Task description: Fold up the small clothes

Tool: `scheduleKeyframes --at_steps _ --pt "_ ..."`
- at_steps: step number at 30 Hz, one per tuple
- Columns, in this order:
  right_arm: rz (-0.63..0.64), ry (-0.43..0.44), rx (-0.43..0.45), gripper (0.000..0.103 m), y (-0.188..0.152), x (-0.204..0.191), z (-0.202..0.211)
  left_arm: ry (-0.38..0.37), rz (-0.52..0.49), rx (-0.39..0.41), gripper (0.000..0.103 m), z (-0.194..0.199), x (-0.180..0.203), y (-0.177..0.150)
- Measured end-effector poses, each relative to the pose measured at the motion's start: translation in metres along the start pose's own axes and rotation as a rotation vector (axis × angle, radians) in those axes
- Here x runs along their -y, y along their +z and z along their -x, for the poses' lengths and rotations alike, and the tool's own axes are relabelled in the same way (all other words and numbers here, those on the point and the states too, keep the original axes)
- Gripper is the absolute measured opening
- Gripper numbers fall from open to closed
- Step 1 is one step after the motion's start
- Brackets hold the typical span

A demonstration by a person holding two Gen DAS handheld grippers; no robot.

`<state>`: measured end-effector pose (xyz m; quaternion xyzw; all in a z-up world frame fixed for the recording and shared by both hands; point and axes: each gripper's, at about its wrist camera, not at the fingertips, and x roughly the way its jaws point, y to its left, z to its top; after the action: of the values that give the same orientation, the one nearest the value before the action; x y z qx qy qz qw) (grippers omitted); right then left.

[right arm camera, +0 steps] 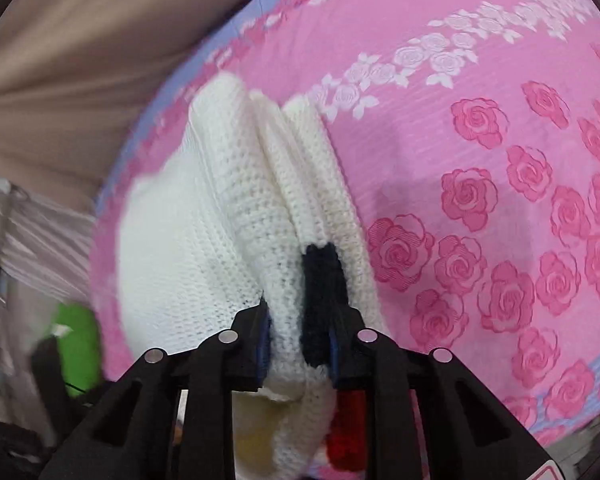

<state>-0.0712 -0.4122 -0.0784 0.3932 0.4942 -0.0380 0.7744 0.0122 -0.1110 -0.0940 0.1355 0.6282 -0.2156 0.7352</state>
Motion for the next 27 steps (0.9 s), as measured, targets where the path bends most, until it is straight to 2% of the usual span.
scheduleKeyframes --at_steps 2,4,5,7,9,10,11,12,13,14,16,18,19,21,25,26,27 --pt "0.026 -0.047 0.065 0.040 -0.002 -0.009 0.024 -0.014 0.005 0.044 0.070 0.014 0.000 0.001" --pt "0.078 -0.056 0.092 0.044 -0.008 -0.017 0.046 -0.043 0.022 0.102 0.075 0.034 -0.004 0.003" --pt "0.107 -0.027 0.081 0.047 -0.015 -0.020 0.056 -0.056 0.034 0.128 0.080 0.043 -0.006 0.004" --pt "0.155 0.030 0.036 0.054 -0.029 -0.025 0.063 -0.045 0.056 0.159 0.082 0.051 -0.012 0.010" --pt "0.200 0.042 -0.027 0.057 -0.048 -0.033 0.050 -0.028 0.059 0.131 0.082 0.041 -0.015 0.017" --pt "0.219 0.022 -0.046 0.057 -0.055 -0.032 0.041 -0.007 0.051 0.094 0.082 0.029 -0.013 0.017" --pt "0.235 -0.022 -0.057 0.040 -0.060 -0.031 0.031 0.016 0.030 0.058 0.077 0.027 -0.004 0.014" --pt "0.231 -0.036 -0.071 0.010 -0.063 -0.027 0.024 0.052 -0.003 0.015 0.073 0.020 -0.001 0.014" --pt "0.196 -0.011 -0.060 0.010 -0.064 -0.022 0.027 0.087 -0.038 -0.026 0.070 0.011 0.003 0.014" --pt "0.161 0.044 -0.007 0.009 -0.064 -0.018 0.043 0.100 -0.064 -0.059 0.069 0.003 0.006 0.012" --pt "0.123 0.068 0.054 0.008 -0.061 -0.008 0.070 0.091 -0.067 -0.080 0.069 -0.001 0.005 0.011" --pt "0.098 0.026 0.027 0.008 -0.062 0.012 0.069 0.077 -0.069 -0.098 0.069 -0.005 0.005 0.012" --pt "0.094 -0.034 -0.020 0.008 -0.067 0.025 0.054 0.076 -0.078 -0.115 0.069 -0.009 0.007 0.012" --pt "0.083 -0.064 -0.084 0.008 -0.075 0.040 0.029 0.080 -0.089 -0.123 0.070 -0.012 0.009 0.012" --pt "0.035 -0.028 -0.018 0.012 -0.069 0.037 0.048 0.065 -0.088 -0.066 0.070 0.004 0.010 0.013" --pt "0.033 -0.025 0.009 0.022 -0.063 0.032 0.058 0.052 -0.078 -0.025 0.069 0.016 0.008 0.015" --pt "0.045 -0.032 0.041 0.027 -0.056 0.024 0.069 0.041 -0.068 0.005 0.069 0.025 0.006 0.017"
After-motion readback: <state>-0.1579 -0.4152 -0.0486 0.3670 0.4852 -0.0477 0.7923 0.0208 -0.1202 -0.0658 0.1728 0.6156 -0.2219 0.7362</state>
